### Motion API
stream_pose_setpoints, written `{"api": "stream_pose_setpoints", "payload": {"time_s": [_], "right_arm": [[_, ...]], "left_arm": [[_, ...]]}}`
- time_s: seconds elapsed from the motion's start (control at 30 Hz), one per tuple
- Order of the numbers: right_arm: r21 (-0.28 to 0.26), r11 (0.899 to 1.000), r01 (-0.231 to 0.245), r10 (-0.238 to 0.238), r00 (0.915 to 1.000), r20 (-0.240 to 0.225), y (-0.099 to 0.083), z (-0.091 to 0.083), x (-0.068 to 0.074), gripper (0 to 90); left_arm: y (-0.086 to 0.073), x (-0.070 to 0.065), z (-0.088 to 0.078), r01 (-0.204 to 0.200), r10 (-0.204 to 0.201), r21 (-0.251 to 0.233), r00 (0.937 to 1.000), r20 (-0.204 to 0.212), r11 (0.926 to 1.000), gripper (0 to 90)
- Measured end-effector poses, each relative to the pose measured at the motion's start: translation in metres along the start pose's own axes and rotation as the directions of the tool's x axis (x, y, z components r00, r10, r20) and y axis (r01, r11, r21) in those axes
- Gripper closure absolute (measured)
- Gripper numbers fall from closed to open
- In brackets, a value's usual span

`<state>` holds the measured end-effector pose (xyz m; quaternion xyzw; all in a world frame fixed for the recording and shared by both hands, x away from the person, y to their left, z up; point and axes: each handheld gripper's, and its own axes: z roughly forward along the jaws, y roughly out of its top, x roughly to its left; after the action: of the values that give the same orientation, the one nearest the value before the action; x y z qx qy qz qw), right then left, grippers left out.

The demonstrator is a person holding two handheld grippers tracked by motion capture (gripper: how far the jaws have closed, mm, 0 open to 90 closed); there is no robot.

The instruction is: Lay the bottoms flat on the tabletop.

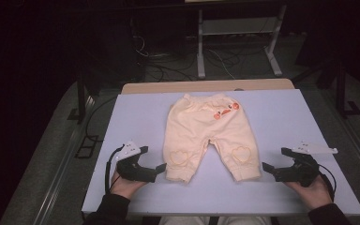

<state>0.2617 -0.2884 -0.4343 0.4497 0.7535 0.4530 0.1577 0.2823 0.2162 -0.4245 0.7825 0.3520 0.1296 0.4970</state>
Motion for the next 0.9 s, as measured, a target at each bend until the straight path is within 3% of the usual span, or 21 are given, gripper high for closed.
{"api": "stream_pose_setpoints", "payload": {"time_s": [0.9], "right_arm": [[0.066, 0.997, 0.029, -0.025, 0.9981, -0.057, 0.000, 0.011, -0.005, 0.0]], "left_arm": [[0.001, 0.005, 0.006, -0.019, 0.017, 0.050, 0.9989, 0.043, 0.9986, 0.0]]}}
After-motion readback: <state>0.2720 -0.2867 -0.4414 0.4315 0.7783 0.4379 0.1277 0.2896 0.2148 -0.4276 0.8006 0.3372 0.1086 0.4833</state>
